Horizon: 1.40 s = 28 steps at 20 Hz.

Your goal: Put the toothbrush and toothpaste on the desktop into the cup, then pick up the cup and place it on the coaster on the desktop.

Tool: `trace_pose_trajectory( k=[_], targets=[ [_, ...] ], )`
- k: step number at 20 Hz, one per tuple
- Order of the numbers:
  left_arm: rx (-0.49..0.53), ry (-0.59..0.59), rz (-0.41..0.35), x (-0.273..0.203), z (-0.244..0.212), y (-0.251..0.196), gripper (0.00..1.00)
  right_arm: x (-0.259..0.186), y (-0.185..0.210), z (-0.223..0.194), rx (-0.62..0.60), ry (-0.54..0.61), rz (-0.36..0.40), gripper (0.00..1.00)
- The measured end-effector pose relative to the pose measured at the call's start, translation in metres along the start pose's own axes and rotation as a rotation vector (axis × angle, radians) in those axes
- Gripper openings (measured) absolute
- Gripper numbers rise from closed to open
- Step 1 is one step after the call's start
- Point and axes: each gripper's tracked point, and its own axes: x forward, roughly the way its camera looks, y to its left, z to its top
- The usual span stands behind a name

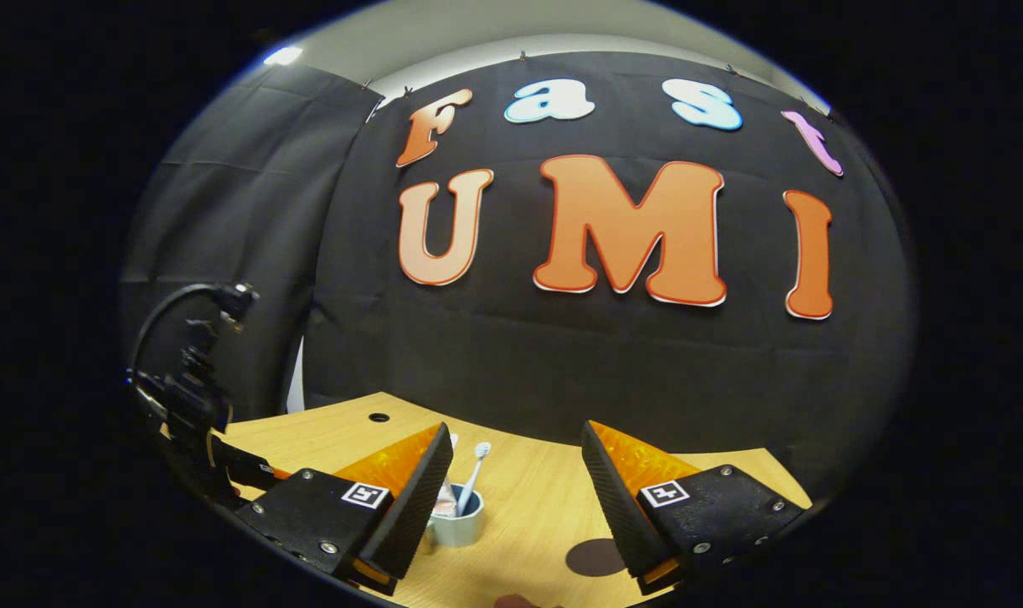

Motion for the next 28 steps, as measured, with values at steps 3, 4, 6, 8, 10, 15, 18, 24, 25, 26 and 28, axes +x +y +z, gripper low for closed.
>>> trace_pose_trajectory(
  k=[3,4,6,8,10,15,18,24,25,26,28],
  targets=[
    [-0.019,0.094,-0.007,0.02,-0.001,-0.014,0.96,-0.022,-0.019,0.01,-0.007,-0.006,-0.016,0.93],
    [-0.027,0.133,-0.013,0.024,-0.003,-0.019,0.96,-0.029,-0.023,0.012,-0.011,-0.013,-0.016,0.93],
    [-0.018,0.197,0.019,0.031,-0.005,-0.015,0.96,-0.039,-0.035,0.011,-0.017,-0.022,-0.034,0.93],
    [-0.009,0.251,0.06,0.035,-0.001,-0.01,0.96,-0.05,-0.041,0.007,-0.017,-0.018,-0.034,0.93],
    [-0.019,0.306,0.048,0.04,0.002,-0.017,0.96,-0.061,-0.047,0.007,-0.016,-0.016,-0.034,0.94],
    [0.001,0.433,0.089,0.057,-0.005,-0.018,0.96,-0.087,-0.055,0.013,-0.032,-0.062,-0.04,0.94],
    [-0.053,0.527,0.092,0.069,-0.019,-0.023,0.96,-0.089,-0.058,0.015,-0.061,-0.065,-0.047,0.95],
    [-0.077,0.623,0.154,0.091,-0.028,-0.024,0.93,-0.093,-0.065,0.018,-0.034,-0.07,-0.068,0.96],
    [-0.074,0.637,0.17,0.096,-0.029,-0.022,0.92,-0.094,-0.066,0.018,-0.031,-0.069,-0.072,0.96],
    [-0.073,0.65,0.183,0.101,-0.031,-0.022,0.9,-0.095,-0.066,0.017,-0.027,-0.069,-0.076,0.96],
    [-0.067,0.675,0.217,0.109,-0.033,-0.019,0.78,-0.096,-0.068,0.016,-0.011,-0.071,-0.096,0.96]
  ],
)
